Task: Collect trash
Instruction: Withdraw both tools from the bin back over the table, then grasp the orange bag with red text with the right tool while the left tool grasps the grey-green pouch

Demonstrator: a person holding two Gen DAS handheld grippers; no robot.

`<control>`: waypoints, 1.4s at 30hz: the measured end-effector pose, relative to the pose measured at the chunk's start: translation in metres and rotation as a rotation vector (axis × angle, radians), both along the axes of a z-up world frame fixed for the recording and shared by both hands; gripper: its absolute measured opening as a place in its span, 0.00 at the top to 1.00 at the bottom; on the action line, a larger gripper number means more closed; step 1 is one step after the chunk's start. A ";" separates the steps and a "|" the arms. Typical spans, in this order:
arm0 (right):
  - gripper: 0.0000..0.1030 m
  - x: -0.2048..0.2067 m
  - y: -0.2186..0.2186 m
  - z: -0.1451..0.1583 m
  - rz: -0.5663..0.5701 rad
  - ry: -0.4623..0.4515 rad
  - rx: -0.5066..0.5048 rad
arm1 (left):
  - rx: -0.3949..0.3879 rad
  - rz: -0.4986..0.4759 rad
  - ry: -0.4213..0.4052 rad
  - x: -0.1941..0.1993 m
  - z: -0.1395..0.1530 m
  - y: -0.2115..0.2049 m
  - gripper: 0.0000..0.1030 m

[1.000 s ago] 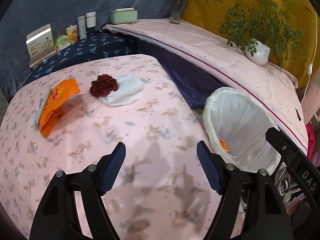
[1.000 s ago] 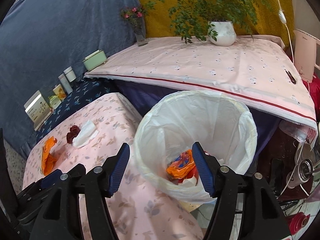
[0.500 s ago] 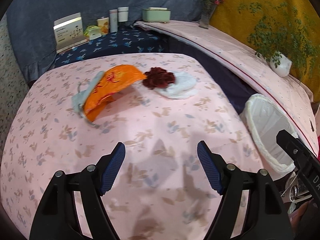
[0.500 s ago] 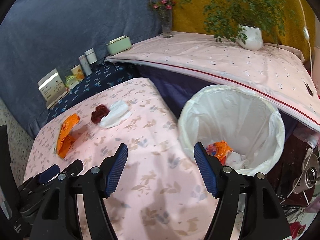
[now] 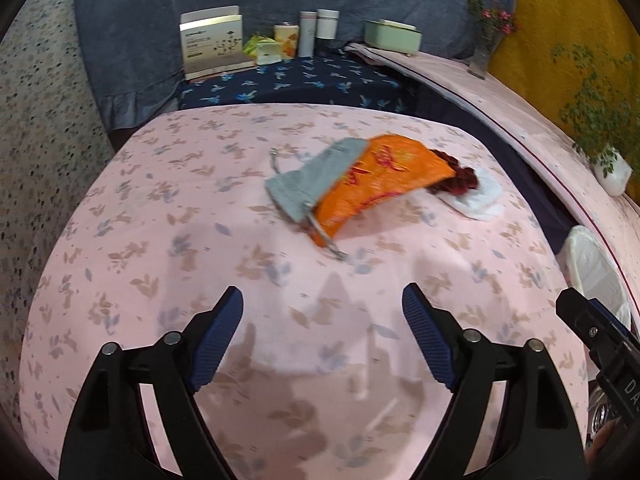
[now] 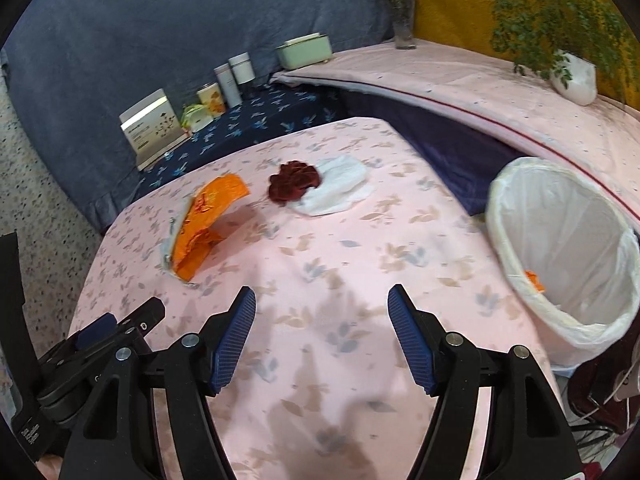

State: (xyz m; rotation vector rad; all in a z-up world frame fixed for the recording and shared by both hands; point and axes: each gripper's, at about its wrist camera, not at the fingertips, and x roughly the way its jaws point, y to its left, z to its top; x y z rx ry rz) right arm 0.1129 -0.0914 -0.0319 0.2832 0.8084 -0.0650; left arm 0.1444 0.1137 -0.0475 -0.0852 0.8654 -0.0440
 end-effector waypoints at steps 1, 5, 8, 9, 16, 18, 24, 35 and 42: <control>0.36 0.004 0.004 -0.001 0.008 0.002 0.005 | -0.001 0.011 -0.003 0.003 0.000 0.007 0.23; 0.36 0.025 0.020 -0.002 0.033 0.009 0.032 | -0.008 0.048 -0.005 0.014 0.001 0.031 0.22; 0.36 0.043 0.032 -0.005 0.050 0.016 0.047 | -0.012 0.067 -0.003 0.024 0.000 0.045 0.21; 0.36 0.048 0.036 -0.007 0.056 0.019 0.051 | -0.012 0.073 -0.001 0.028 -0.001 0.050 0.21; 0.36 0.089 0.060 -0.019 0.107 0.046 0.127 | -0.024 0.069 0.006 0.050 -0.005 0.064 0.21; 0.37 0.099 0.065 -0.023 0.118 0.051 0.148 | -0.015 0.066 -0.003 0.055 -0.005 0.065 0.20; 0.39 0.122 0.077 -0.029 0.128 0.057 0.165 | 0.007 0.055 -0.010 0.070 -0.008 0.062 0.19; 0.91 0.132 0.083 -0.038 0.166 0.068 0.192 | 0.014 0.037 0.014 0.083 -0.022 0.053 0.19; 0.96 0.110 0.067 -0.019 0.128 -0.001 0.131 | 0.011 -0.008 0.014 0.081 -0.023 0.037 0.19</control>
